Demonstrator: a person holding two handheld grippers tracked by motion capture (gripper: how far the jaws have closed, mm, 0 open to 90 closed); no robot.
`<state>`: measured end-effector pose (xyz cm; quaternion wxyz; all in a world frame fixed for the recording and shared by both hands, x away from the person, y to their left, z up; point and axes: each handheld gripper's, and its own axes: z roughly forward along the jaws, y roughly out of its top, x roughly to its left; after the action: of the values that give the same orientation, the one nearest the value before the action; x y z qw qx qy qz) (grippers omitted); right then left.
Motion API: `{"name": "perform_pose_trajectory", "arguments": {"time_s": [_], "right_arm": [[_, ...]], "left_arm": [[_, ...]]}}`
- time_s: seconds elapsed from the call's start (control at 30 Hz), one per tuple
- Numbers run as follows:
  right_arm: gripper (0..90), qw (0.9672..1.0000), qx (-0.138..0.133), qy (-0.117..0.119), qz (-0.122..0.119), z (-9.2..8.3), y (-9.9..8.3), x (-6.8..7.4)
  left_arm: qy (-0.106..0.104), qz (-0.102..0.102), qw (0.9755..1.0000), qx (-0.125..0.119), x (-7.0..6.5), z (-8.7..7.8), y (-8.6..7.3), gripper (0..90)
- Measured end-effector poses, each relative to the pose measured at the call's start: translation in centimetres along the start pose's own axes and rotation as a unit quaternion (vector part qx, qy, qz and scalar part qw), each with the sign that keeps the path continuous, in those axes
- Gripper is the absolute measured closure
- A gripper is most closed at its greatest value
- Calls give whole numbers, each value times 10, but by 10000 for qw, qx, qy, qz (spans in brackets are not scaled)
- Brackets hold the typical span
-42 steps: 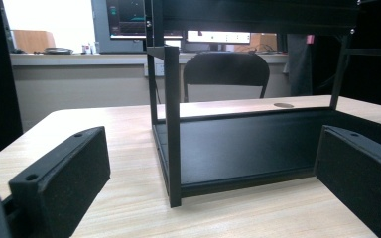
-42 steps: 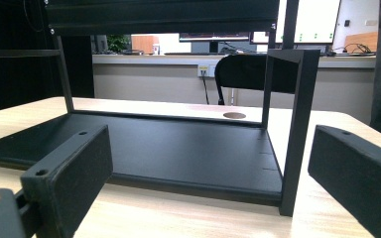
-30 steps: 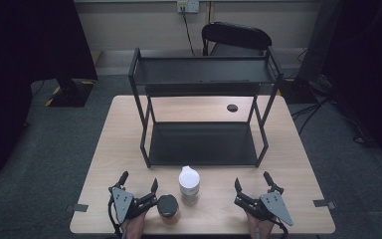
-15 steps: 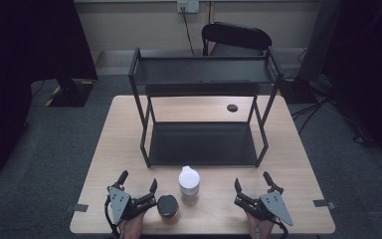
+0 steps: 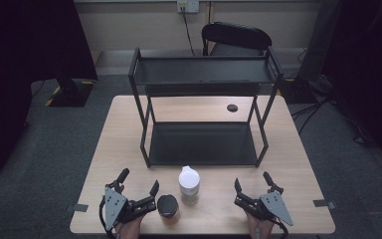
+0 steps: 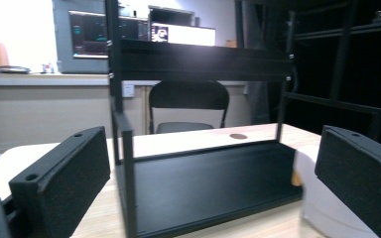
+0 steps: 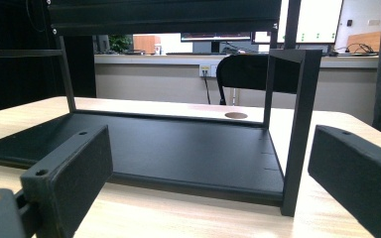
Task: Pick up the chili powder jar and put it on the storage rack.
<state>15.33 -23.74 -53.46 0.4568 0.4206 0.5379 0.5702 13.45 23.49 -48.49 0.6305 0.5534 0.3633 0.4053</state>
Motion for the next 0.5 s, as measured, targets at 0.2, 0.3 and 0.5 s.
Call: {"name": "perform_pose_trajectory", "arguments": {"time_s": [0.2, 0.3, 0.5], "right_arm": [[23, 10000, 0, 0, 0, 0, 0, 0], [23, 10000, 0, -1, 0, 0, 0, 0], [24, 10000, 1, 0, 0, 0, 0, 0]], "left_arm": [[-296, 4, 9996, -19, -5, -5, 4, 0], [-355, 2, 9994, -7, -8, -6, 4, 0], [-440, -44, 9990, -62, -17, -8, -1, 1]]}}
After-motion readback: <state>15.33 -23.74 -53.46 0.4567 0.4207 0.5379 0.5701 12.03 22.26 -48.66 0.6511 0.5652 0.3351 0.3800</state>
